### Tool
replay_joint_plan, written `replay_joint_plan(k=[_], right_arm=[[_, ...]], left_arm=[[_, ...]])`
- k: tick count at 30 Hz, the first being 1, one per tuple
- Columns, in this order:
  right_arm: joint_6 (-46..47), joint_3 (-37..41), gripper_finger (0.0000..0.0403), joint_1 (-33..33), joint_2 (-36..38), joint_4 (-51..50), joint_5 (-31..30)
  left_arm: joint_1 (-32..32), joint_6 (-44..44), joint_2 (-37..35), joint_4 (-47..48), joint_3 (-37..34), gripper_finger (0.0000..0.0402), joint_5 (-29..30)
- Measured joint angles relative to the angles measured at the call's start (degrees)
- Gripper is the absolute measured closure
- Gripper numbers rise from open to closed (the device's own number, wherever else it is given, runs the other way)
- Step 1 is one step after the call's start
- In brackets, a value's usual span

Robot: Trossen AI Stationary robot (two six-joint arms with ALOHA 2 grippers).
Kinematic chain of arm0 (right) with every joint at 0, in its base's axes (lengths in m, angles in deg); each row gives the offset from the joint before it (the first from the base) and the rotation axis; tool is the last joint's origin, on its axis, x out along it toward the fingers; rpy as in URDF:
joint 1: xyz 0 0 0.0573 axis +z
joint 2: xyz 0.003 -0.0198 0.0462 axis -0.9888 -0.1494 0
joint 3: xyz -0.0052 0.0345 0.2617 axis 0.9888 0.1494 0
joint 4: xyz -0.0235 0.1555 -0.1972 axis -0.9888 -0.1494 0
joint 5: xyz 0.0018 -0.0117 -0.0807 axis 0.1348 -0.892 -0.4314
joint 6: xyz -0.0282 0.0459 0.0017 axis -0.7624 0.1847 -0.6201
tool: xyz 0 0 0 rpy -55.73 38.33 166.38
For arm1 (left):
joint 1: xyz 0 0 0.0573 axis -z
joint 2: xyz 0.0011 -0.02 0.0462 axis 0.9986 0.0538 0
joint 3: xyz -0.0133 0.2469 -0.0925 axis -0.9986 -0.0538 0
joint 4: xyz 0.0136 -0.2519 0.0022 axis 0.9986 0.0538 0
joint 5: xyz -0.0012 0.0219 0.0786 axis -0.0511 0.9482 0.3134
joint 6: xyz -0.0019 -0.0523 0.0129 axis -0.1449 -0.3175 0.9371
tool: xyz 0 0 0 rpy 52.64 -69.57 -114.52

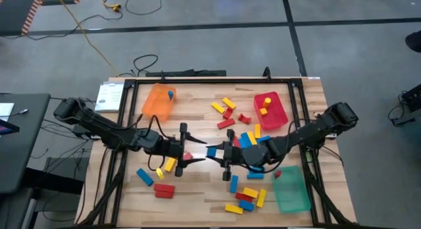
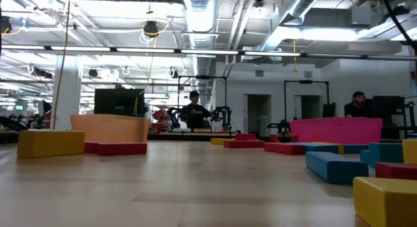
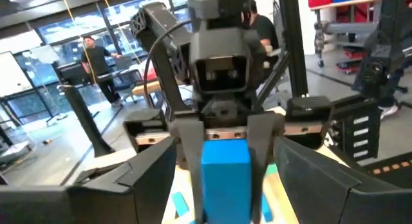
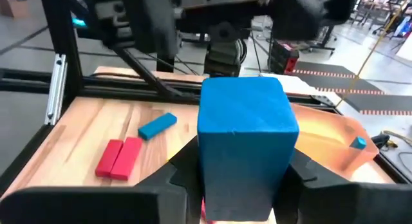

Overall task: Sort blocks
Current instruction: Put the blue rectangle block into the orange bin

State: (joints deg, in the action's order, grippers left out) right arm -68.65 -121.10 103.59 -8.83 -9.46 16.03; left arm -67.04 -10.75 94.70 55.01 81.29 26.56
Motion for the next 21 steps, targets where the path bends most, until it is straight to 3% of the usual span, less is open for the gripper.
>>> replay_joint_plan(k=[11,21], right_arm=[[0.84,0.0,0.0263,-1.32,0.0,1.05,2.4],[1.2,0.0,0.0263,-1.14,0.0,-0.21,2.36]], left_arm=[[-1.33,-1.57,5.75,-0.55,2.09,0.0145,-2.03],[-1.33,-0.39,6.41,0.03,4.33,0.0146,-1.64]])
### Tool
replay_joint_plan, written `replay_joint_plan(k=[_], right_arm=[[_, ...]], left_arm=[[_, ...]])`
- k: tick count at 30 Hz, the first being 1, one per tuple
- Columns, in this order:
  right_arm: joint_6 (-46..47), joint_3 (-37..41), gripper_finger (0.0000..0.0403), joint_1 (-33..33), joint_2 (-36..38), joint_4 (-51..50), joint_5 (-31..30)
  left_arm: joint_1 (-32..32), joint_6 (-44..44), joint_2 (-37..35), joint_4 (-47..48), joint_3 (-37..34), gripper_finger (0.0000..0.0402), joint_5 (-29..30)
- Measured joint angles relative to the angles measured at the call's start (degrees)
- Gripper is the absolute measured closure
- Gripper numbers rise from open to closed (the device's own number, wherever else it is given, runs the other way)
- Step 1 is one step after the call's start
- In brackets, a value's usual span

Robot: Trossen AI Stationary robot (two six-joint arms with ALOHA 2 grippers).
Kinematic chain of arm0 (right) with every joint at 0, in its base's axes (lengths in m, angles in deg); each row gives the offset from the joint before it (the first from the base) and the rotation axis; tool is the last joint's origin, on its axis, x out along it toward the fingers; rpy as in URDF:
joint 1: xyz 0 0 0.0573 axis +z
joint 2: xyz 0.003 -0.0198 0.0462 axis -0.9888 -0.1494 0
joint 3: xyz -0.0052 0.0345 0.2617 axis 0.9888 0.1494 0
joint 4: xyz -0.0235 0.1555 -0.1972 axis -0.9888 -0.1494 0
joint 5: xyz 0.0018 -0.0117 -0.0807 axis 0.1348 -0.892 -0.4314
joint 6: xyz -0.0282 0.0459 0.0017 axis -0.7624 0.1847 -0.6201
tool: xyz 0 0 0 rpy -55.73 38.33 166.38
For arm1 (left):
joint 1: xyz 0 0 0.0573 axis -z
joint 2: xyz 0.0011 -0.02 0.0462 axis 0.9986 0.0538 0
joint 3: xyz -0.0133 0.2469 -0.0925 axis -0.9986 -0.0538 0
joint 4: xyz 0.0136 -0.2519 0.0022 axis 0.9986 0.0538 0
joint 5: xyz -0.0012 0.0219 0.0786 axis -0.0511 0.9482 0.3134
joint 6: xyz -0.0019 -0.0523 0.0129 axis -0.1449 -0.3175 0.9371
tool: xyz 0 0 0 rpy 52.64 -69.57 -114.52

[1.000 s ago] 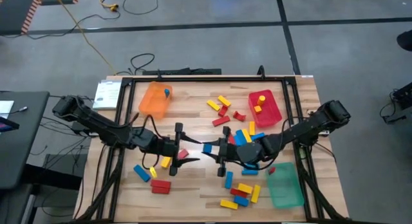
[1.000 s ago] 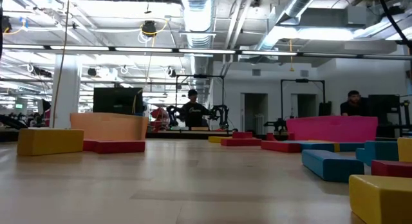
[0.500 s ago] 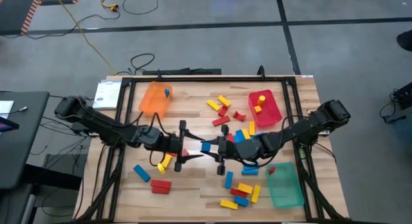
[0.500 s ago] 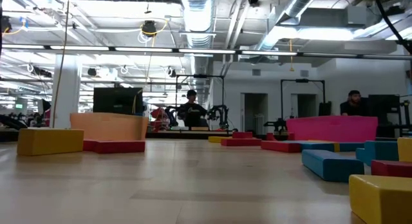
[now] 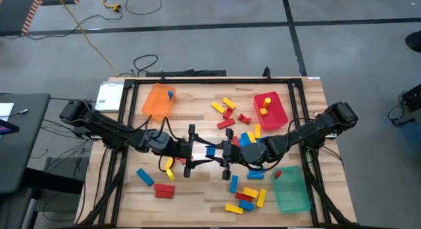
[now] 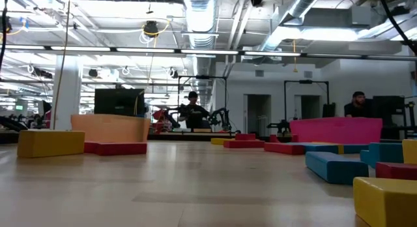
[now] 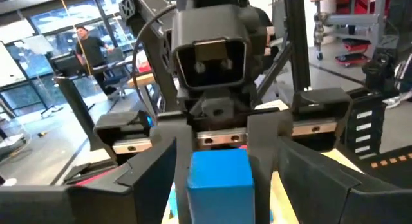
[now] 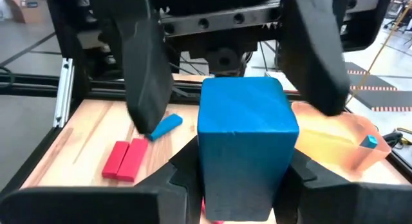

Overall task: Sort blocks
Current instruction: Put the blue rectangle block into the orange bin

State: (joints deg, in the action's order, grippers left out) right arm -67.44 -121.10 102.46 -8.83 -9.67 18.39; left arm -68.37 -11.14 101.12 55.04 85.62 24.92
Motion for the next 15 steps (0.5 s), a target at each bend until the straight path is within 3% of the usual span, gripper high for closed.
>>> replay_joint_plan(k=[15], right_arm=[[-0.24,0.0,0.0263,0.14,0.0,0.05,-0.09]], left_arm=[[-0.42,-0.97,0.0,2.78,0.02,0.0229,0.56]])
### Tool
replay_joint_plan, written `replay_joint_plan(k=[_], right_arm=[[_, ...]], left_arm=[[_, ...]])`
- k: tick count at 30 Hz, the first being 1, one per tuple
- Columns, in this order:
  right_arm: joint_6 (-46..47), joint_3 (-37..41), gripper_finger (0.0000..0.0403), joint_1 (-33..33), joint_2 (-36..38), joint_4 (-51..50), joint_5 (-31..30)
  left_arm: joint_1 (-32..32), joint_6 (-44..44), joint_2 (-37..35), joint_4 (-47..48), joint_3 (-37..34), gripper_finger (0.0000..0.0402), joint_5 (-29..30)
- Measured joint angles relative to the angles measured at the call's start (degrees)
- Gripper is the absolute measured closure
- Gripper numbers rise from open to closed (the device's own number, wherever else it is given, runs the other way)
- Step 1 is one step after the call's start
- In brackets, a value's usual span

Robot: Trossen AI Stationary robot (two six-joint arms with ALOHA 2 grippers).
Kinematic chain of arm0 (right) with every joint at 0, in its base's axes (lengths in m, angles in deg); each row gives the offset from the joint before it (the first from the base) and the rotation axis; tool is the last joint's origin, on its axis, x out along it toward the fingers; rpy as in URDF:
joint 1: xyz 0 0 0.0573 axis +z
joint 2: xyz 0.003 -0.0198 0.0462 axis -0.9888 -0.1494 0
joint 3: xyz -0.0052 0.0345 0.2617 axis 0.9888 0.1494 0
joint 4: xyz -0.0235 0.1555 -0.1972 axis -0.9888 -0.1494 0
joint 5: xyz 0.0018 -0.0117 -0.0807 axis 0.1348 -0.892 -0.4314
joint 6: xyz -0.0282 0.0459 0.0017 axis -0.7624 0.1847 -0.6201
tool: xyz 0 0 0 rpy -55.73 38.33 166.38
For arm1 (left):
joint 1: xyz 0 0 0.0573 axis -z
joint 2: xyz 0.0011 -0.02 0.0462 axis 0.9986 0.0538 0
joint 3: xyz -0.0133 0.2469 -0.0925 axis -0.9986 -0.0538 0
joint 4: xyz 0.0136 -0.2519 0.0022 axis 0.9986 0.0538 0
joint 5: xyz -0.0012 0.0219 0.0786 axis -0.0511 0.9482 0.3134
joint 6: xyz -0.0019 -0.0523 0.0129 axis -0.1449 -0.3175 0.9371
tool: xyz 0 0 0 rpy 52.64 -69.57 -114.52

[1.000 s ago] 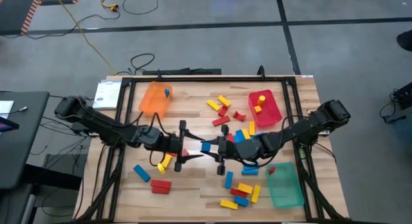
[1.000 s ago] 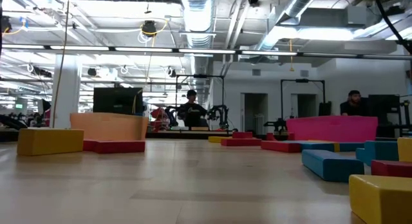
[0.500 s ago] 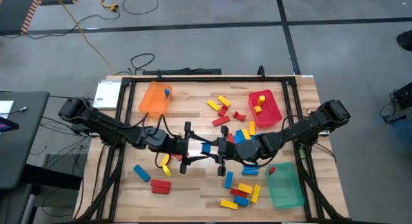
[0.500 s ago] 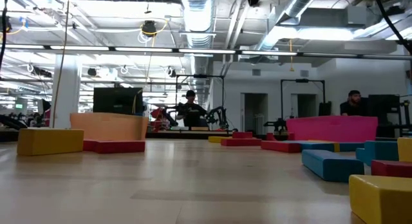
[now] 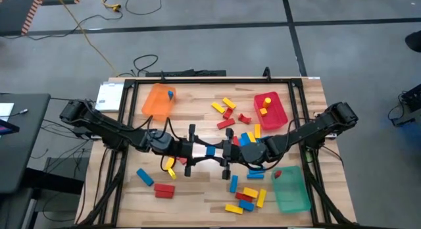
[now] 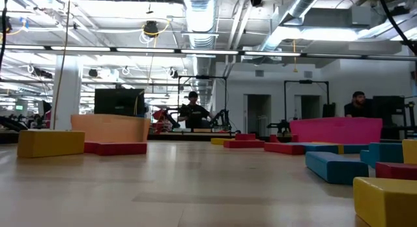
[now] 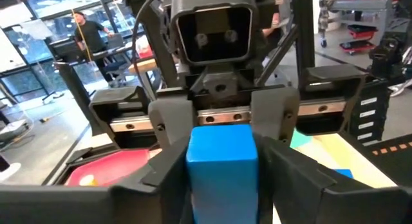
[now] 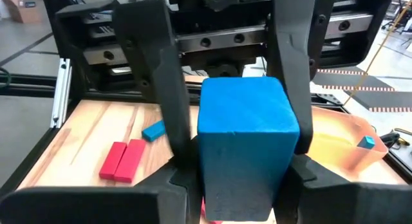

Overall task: Sort blocks
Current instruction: Put the blue rectangle block into the orange bin

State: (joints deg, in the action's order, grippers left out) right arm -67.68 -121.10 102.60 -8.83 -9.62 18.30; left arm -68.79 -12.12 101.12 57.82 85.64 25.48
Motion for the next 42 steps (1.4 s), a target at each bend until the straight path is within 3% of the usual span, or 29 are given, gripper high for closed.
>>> replay_joint_plan(k=[6,12,19,26,35,42], right_arm=[[-0.44,0.0,0.0263,0.19,0.0,-0.63,0.04],[1.3,-0.04,0.026,0.2,0.0,-2.65,0.09],[3.75,-0.02,0.0217,0.23,0.53,-6.28,-0.1],[7.95,-0.02,0.0176,1.73,4.22,-19.22,-8.02],[20.2,-0.02,0.0173,8.12,10.5,-40.22,-15.82],[31.84,-0.02,0.0173,14.13,12.28,-52.96,-21.22]], left_arm=[[0.5,0.49,0.0,-0.02,0.0,0.0271,-0.84],[0.7,0.5,0.03,0.91,0.0,0.0273,-1.41],[0.77,1.15,-0.83,2.95,0.0,0.0274,-2.51],[0.94,1.22,-6.89,8.59,0.0,0.0274,-1.67],[0.87,2.15,-19.23,24.23,-0.04,0.0274,16.72],[-1.78,-0.53,-27.0,27.45,-5.0,0.0274,30.37]])
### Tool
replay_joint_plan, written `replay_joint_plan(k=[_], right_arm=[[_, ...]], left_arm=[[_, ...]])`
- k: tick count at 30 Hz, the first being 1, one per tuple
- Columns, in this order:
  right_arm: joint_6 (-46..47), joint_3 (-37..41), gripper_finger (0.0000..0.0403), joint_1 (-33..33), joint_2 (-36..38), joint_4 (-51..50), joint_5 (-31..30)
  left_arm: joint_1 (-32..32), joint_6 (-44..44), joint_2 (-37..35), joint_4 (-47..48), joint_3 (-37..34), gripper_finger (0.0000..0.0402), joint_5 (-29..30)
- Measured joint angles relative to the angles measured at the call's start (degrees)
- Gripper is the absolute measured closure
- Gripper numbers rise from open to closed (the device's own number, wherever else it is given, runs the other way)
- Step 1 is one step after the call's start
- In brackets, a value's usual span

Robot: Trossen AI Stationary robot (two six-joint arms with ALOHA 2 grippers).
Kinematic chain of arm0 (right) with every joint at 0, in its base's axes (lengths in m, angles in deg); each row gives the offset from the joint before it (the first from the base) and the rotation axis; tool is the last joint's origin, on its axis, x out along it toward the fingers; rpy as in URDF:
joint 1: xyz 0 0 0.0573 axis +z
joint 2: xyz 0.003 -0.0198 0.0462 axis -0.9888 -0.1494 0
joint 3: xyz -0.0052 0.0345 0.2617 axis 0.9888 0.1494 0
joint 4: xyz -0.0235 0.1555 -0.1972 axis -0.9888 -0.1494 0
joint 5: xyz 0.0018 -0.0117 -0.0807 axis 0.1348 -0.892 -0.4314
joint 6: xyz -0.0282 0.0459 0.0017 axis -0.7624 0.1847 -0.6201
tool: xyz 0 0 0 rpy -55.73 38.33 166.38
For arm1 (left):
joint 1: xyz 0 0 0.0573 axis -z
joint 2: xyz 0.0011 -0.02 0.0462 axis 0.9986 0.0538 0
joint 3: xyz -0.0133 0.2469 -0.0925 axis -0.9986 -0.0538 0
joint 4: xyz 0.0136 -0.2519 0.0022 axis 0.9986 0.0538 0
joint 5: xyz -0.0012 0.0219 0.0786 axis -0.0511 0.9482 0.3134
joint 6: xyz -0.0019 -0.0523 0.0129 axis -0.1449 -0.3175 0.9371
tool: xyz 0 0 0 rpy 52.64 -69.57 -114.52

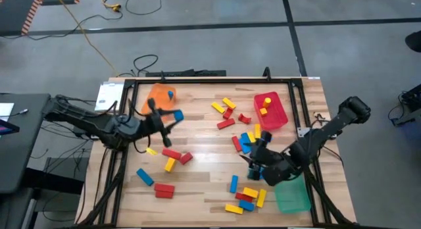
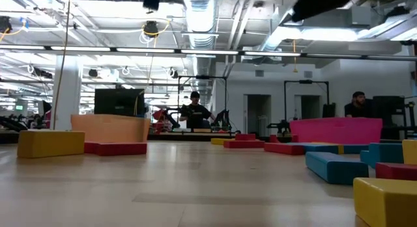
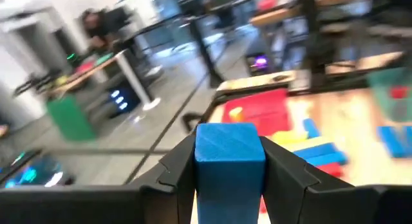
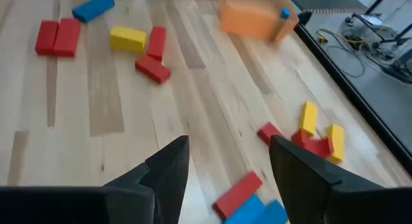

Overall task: Sort blocks
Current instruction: Put the blue rectangle block into the orange bin

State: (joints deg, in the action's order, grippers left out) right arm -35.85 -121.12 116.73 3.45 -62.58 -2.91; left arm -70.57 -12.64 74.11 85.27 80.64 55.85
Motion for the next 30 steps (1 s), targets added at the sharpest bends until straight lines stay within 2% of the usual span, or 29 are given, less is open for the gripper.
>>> replay_joint_plan(k=[5,10,15,20,30], right_arm=[[5.11,0.0,0.0173,3.43,-0.14,-3.85,-3.03],[6.82,0.0,0.0173,5.74,-0.15,-4.7,-3.76],[7.22,0.02,0.0173,6.71,-0.17,-4.7,-4.53],[7.22,0.02,0.0173,6.68,-0.2,-4.72,-4.63],[7.74,1.68,0.0173,6.65,-0.22,-4.09,-5.53]], left_arm=[[-7.73,-6.62,-3.47,-1.57,-7.45,0.0274,0.48],[-15.79,-9.92,-5.56,-12.29,-16.02,0.0274,0.48],[-21.06,-11.04,-6.0,-22.14,-22.46,0.0274,-1.45],[-26.22,-12.4,-4.56,-28.76,-26.66,0.0274,-4.63],[-34.06,-14.86,2.08,-36.91,-29.36,0.0274,-8.83]])
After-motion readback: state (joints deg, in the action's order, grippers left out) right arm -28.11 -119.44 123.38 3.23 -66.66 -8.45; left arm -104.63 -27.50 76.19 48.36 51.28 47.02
